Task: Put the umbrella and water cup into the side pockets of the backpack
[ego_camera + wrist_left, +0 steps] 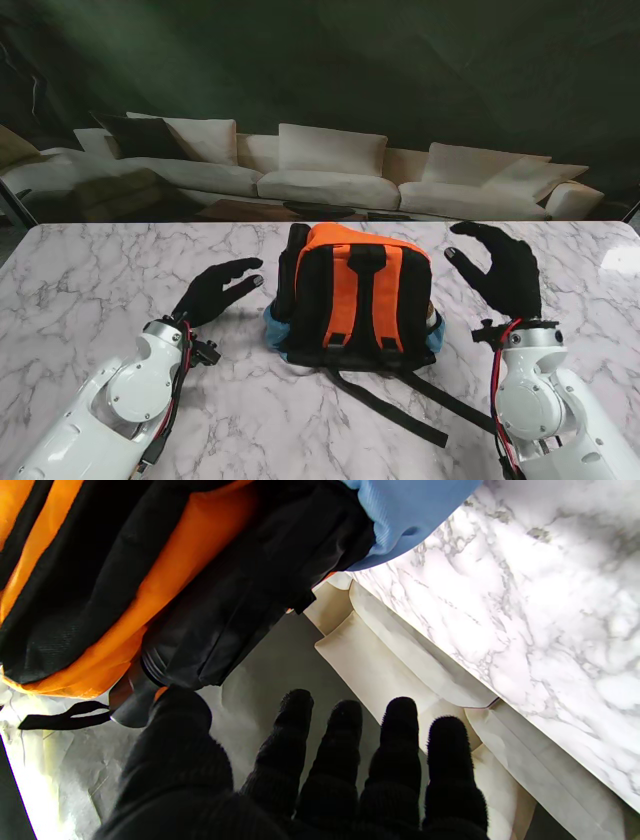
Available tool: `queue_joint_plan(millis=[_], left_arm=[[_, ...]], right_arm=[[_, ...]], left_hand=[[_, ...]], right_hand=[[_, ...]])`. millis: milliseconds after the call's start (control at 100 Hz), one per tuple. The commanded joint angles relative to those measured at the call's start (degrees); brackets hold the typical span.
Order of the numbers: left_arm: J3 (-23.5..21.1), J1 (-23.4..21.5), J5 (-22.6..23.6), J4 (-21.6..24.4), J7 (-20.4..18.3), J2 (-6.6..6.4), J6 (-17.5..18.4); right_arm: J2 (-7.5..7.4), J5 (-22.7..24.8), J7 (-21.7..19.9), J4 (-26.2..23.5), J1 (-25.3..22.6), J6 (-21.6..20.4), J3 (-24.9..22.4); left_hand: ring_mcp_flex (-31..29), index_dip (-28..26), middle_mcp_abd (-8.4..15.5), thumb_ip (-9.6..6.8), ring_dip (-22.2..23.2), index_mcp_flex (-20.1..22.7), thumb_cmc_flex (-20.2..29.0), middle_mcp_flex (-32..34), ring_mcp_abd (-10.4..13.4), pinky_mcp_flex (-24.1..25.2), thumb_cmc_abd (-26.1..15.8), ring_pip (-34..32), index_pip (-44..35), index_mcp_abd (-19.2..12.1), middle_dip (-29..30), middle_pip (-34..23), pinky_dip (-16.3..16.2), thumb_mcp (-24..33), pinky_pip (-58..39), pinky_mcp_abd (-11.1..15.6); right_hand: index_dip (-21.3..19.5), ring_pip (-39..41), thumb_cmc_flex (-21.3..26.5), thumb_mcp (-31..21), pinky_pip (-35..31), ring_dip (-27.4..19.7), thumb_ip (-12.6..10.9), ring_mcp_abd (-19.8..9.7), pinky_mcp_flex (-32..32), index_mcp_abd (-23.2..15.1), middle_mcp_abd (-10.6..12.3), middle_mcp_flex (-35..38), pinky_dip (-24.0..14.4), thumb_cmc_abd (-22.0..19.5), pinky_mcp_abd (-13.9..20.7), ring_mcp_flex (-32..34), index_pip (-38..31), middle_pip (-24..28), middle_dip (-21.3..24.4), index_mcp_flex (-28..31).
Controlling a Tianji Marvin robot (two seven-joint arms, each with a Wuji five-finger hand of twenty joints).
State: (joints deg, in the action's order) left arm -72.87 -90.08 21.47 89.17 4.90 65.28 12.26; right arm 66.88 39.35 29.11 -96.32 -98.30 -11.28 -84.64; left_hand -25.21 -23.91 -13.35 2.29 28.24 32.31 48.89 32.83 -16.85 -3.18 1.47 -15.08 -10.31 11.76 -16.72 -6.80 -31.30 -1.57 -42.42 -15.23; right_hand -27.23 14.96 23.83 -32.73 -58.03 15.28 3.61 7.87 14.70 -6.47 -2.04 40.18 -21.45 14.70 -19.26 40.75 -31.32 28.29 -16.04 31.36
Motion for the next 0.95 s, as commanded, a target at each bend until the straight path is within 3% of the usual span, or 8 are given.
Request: queue_joint_plan(millis=[0,260,550,750,940], left_arm=[[0.28,0.43,-0.47,-1.02,-1.02,0.06,-0.13],[1.08,1.29,-3.06,-3.12,-0.16,0.65,-0.88],[0.94,1.19,-2.47,-3.08,0.29,0.66,-0.5],[0.66,1.37,-1.85,-3.38,0.67,0.68,-0.6],[0.59,1.46,-1.62,-3.49,0.96,0.71,-0.69]], right_arm=[[0.91,-1.64,-1.04,2.47,-0.97,0.53,1.05],[1.08,-3.66,-1.55,7.84,0.82,3.86,5.12],[0.6,-3.67,-4.05,8.09,1.46,3.49,5.72],[0.59,-4.07,-4.5,8.43,2.34,3.0,5.62],[0.49,-4.06,-4.96,9.14,3.09,2.97,5.96]], left_hand=[[-1.02,-0.82,1.77,-1.5,0.5,1.43,1.69,1.54,1.38,0.02,-2.43,-0.77,-0.37,-0.65,-1.05,-0.66,-1.32,-0.03,0.63,0.45],[-1.43,-1.11,1.93,-1.53,1.08,2.88,2.18,2.63,0.77,0.04,-2.56,-1.28,-1.24,-0.62,-1.5,-1.95,-1.96,-0.06,-0.07,0.24],[-1.28,-1.04,1.93,-1.56,1.37,2.34,2.35,2.24,1.01,0.32,-2.88,-1.34,-1.23,-0.54,-1.67,-2.53,-2.19,-0.05,-0.08,0.0],[-1.13,-0.96,1.97,-1.55,1.42,2.1,2.35,2.11,1.06,0.46,-2.9,-1.24,-1.18,-0.5,-1.69,-2.78,-2.23,-0.09,0.06,-0.08],[-1.09,-0.89,2.0,-1.56,1.46,1.96,2.33,2.04,1.04,0.51,-2.93,-1.21,-1.13,-0.49,-1.69,-2.91,-2.32,-0.09,0.09,-0.16]], right_hand=[[0.79,-1.85,0.79,-0.78,1.03,-0.13,-0.97,0.19,-1.31,-1.23,0.8,1.24,0.59,-2.67,1.08,0.32,-0.43,-1.2,0.24,1.46],[1.16,-1.83,0.97,-0.74,1.6,0.05,-0.95,-1.44,-2.09,-0.94,0.54,0.8,0.55,-2.84,1.2,-0.07,-0.25,-1.0,0.03,1.44],[1.38,-1.47,0.94,-0.63,1.74,0.33,-0.96,-1.17,-1.9,-0.94,0.4,0.68,0.15,-2.78,1.04,0.11,-0.15,-0.91,-0.04,1.12],[1.57,-2.99,0.79,-0.77,1.73,-1.19,-0.97,4.04,-0.95,-0.65,0.42,1.4,0.0,-2.73,1.05,1.1,-0.14,-1.19,0.12,1.31],[1.65,-3.25,0.74,-0.88,1.96,-1.76,-0.97,2.43,-1.4,-0.73,0.41,1.2,0.12,-2.75,0.83,0.9,-0.11,-1.48,0.22,1.24]])
